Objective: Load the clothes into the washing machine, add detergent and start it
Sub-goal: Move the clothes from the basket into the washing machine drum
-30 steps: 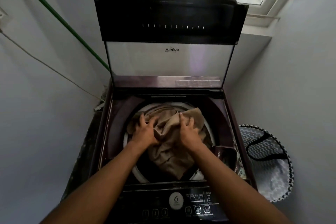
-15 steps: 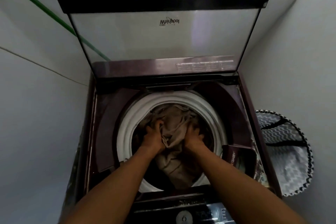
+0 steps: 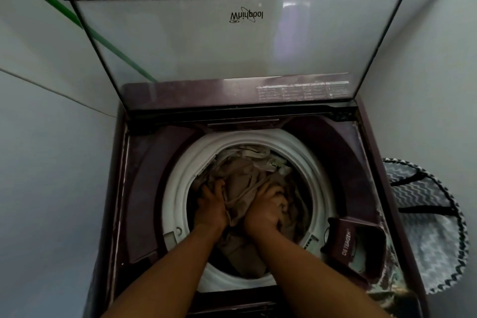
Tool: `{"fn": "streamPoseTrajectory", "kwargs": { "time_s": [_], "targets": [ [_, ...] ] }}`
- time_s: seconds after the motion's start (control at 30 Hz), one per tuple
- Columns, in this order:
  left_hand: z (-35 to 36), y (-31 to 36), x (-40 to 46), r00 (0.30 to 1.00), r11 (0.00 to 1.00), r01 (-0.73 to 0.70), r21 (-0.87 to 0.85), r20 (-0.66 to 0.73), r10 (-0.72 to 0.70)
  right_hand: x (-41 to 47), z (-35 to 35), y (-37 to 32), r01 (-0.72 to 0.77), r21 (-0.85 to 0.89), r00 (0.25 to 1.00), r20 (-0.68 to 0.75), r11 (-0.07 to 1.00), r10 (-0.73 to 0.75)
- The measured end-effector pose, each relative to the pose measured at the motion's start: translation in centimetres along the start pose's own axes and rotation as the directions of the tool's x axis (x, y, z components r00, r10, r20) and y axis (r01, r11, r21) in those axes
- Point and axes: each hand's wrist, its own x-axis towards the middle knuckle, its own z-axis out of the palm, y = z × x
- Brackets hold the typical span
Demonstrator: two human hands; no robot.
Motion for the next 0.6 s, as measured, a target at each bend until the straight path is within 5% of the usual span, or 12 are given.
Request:
{"fn": "streamPoseTrajectory", "kwargs": {
  "time_s": [0.3,0.47,0.6],
  "targets": [
    [-2.2,-1.0,-2.1,1.0,0.988,-0.011,0.153,0.031,0.006,-2.5,-1.4,1.5,0.161,-0.196,0.982,-0.065,0.967,-0.176],
    [-3.5,1.1,-4.5,0.997,0.926,0.012,0.377,-0.078,0.019,-2.8,-3.0,3.4,0.17,0.123,0.98,0.088,0.978,-0.181],
    [-4.8,2.3,-6.9,0.973,0.787,-0.088,0.61,-0.116,0.199,-1.1,-4.1,4.4,0.102,0.338,0.981,0.122,0.936,-0.151]
  ]
}}
